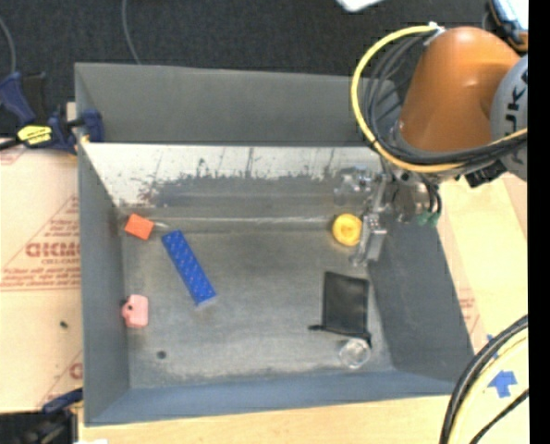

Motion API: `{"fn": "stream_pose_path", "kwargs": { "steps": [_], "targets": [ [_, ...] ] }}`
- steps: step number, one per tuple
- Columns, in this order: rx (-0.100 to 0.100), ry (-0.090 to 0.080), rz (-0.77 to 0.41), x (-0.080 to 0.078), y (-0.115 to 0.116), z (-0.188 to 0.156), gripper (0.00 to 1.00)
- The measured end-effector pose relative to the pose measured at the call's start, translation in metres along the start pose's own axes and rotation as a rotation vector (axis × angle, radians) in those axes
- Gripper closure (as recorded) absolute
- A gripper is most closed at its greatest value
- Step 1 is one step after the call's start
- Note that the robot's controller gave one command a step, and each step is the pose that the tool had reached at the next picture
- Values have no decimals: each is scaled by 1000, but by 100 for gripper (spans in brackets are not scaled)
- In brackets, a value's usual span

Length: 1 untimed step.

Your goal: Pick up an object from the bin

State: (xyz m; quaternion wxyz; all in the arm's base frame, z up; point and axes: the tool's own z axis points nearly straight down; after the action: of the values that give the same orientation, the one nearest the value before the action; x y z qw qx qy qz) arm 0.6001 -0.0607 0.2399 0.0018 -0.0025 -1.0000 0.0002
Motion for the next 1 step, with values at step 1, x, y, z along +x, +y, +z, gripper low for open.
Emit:
{"fn": "stream_pose_path", "kwargs": {
  "steps": [1],
  "targets": [
    [1, -9, -2, -1, 0, -5, 0]
  ]
}}
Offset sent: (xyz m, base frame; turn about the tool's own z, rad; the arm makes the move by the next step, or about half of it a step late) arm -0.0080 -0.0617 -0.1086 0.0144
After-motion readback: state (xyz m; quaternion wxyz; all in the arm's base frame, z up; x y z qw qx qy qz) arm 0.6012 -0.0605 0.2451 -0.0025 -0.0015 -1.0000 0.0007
